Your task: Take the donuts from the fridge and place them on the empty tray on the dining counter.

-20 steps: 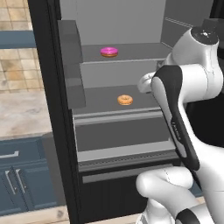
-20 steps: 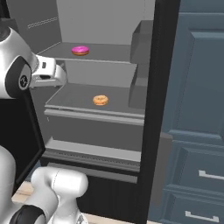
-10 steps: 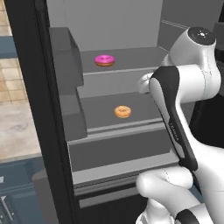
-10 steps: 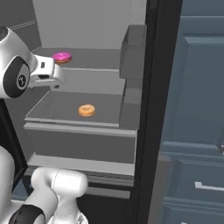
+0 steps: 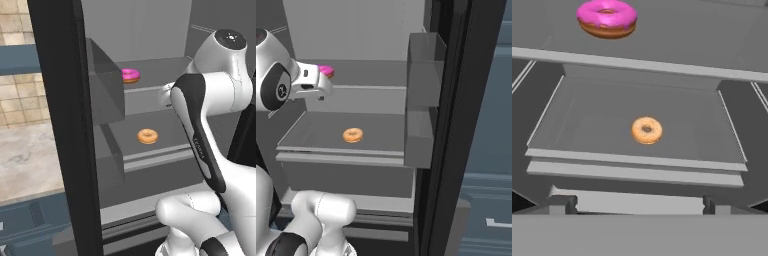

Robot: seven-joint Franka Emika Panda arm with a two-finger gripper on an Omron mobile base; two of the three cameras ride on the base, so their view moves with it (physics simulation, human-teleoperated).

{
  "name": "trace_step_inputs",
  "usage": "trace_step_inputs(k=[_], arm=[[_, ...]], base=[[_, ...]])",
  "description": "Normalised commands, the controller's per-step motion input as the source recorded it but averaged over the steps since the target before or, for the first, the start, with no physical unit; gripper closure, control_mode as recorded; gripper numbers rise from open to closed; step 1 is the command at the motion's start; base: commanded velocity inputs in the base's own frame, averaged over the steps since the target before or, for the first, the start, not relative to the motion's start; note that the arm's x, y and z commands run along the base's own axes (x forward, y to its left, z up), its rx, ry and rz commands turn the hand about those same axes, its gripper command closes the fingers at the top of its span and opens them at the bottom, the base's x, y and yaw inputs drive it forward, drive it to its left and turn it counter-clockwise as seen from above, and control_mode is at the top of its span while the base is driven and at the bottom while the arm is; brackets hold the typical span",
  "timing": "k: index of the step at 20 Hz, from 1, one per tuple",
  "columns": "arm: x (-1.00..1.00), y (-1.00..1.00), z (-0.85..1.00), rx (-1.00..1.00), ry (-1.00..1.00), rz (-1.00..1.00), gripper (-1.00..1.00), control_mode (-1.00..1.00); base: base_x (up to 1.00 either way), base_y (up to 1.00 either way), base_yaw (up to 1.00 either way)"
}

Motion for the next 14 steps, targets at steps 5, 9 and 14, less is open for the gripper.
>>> trace_step_inputs(k=[5,9,14], arm=[[0.19,0.10,0.20,0.05,0.00,-0.01,-1.00,-1.00],[0.47,0.00,0.67,0.09,0.00,0.00,-1.00,-1.00],[0.31,0.00,0.44,0.05,-0.07,0.00,-1.00,-1.00]], base=[[0.05,0.08,-0.01],[0.00,0.00,0.00],[0.00,0.00,0.00]])
